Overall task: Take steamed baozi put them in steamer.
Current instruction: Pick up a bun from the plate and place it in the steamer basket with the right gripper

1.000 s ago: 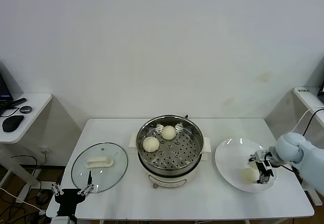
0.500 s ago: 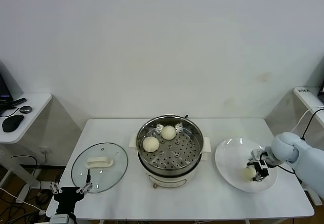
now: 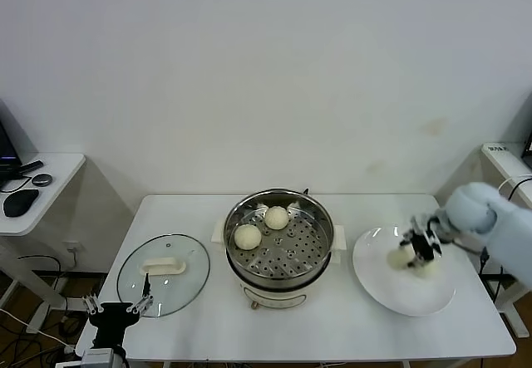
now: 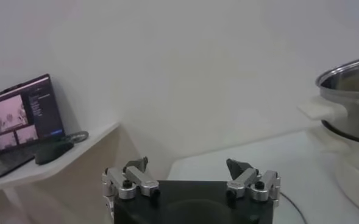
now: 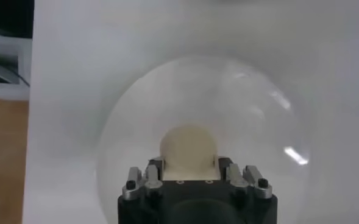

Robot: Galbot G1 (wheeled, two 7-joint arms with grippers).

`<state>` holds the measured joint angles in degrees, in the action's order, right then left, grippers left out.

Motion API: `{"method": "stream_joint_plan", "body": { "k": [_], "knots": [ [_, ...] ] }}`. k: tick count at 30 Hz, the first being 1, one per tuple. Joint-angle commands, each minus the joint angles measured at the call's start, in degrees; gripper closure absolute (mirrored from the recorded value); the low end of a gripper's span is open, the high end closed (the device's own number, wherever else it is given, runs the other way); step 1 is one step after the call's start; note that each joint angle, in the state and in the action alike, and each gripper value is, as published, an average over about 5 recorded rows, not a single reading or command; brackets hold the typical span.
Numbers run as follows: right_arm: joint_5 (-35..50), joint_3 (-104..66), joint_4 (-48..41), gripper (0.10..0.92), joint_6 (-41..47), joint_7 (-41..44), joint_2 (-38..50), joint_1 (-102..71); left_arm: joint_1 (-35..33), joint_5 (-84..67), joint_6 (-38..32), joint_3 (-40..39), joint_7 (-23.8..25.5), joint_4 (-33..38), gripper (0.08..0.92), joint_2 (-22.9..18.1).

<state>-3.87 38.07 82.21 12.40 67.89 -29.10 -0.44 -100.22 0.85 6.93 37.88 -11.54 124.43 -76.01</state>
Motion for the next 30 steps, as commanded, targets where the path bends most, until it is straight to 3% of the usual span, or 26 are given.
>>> {"method": "stream_joint_plan", "body": {
  "k": [1, 12, 25, 30],
  "knots": [
    [11.6, 17.6, -0.1, 0.56, 0.4, 1.8, -7.9, 32.3, 0.7, 0.0, 0.1, 0.0, 0.0, 0.1, 0.177, 0.3],
    [22.6, 32.3, 8.3, 0.598, -8.9, -3.6, -23.0, 42.1, 1.3, 0.0, 0.0, 0.6, -0.1, 0.0, 0.177, 0.5],
    [3.5, 35.7, 6.1, 0.587, -32.7, -6.8, -31.8, 32.1, 0.5, -0.1, -0.1, 2.7, -0.2, -0.1, 0.177, -0.2],
    [-0.4, 36.0, 5.4, 0.577, -37.7, -6.2, -32.9, 30.4, 0.4, -0.1, -0.1, 3.2, -0.2, 0.1, 0.177, -0.8]
  ]
}}
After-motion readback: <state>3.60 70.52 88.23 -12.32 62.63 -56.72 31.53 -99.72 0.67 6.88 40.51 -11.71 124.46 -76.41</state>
